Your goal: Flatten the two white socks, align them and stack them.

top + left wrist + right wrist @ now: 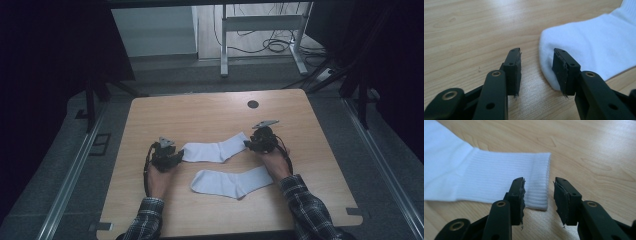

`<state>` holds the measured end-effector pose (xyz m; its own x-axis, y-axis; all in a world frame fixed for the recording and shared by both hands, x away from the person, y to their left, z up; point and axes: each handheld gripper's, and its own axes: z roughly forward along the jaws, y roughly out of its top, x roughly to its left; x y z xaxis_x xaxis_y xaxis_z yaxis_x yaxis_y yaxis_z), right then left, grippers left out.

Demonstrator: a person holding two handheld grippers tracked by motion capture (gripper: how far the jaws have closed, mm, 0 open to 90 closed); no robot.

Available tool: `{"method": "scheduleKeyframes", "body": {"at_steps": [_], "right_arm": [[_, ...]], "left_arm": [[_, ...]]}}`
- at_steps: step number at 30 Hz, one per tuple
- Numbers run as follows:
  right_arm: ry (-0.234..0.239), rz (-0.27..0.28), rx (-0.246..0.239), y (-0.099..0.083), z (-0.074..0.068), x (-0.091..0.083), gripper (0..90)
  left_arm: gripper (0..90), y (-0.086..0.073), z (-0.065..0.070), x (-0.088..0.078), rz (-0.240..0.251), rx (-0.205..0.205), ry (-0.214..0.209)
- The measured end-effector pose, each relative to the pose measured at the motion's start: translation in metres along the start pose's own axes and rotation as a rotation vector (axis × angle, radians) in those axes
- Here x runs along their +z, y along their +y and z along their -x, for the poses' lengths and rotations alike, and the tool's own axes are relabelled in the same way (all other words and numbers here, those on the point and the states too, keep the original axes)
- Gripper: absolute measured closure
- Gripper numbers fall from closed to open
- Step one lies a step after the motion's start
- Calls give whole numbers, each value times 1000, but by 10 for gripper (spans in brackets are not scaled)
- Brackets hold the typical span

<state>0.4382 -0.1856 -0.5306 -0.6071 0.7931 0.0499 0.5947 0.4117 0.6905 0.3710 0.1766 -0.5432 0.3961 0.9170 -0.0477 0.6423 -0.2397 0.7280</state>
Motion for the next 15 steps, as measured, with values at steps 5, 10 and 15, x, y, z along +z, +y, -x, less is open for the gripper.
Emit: {"method": "scheduleKeyframes", "body": {"at_steps": [5, 10, 15], "right_arm": [[10, -3, 13, -2, 0, 1, 723], [32, -22, 11, -3, -3, -2, 818], [13, -11, -7, -6, -6, -5, 826]], "left_arm": [[618, 0, -1, 0, -7, -13, -28], [817, 0, 0, 1, -12, -26, -87], [862, 2, 4, 0, -12, -20, -73]]}}
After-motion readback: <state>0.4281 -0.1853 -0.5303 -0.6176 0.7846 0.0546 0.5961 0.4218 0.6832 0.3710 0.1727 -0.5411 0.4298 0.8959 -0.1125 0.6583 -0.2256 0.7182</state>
